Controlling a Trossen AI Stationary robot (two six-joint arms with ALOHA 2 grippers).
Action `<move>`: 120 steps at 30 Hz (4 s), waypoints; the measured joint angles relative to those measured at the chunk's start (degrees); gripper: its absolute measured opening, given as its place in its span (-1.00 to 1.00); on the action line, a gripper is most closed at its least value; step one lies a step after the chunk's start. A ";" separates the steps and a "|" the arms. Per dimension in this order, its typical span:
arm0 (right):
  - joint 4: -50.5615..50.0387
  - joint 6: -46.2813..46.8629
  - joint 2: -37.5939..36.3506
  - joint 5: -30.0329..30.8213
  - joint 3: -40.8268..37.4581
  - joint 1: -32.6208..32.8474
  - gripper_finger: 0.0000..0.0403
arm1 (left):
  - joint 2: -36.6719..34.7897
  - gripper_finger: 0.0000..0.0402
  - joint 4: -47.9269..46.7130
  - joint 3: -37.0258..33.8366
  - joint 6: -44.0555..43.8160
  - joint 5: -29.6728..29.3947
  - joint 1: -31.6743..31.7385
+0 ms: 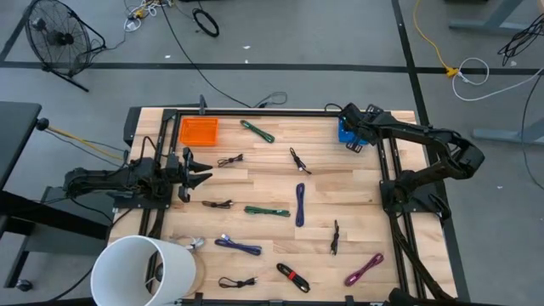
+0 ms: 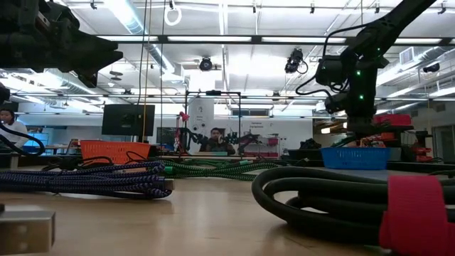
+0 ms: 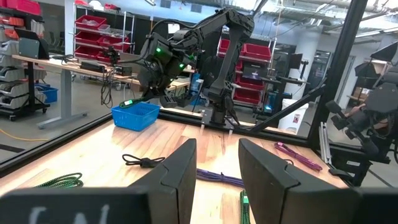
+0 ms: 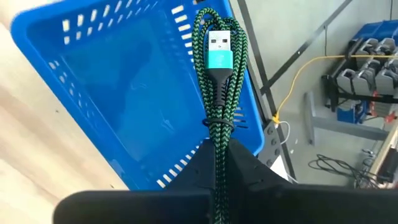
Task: Pick & Place USB Port
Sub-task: Put the green charger cable into the blue bin, then put the black charger cable into the orange bin
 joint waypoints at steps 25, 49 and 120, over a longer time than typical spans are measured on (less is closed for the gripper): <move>1.01 0.59 0.00 0.59 0.00 -1.20 -0.20 | 0.00 -0.38 -0.09 0.01 -0.07 0.00 0.02; -2.36 15.98 -0.20 -12.36 -0.02 11.53 -0.16 | 0.00 -0.38 -0.11 0.00 -0.11 0.00 0.02; 42.02 28.09 24.74 -29.90 0.17 26.23 -0.89 | 0.00 -0.38 -0.63 0.01 -0.14 0.00 0.02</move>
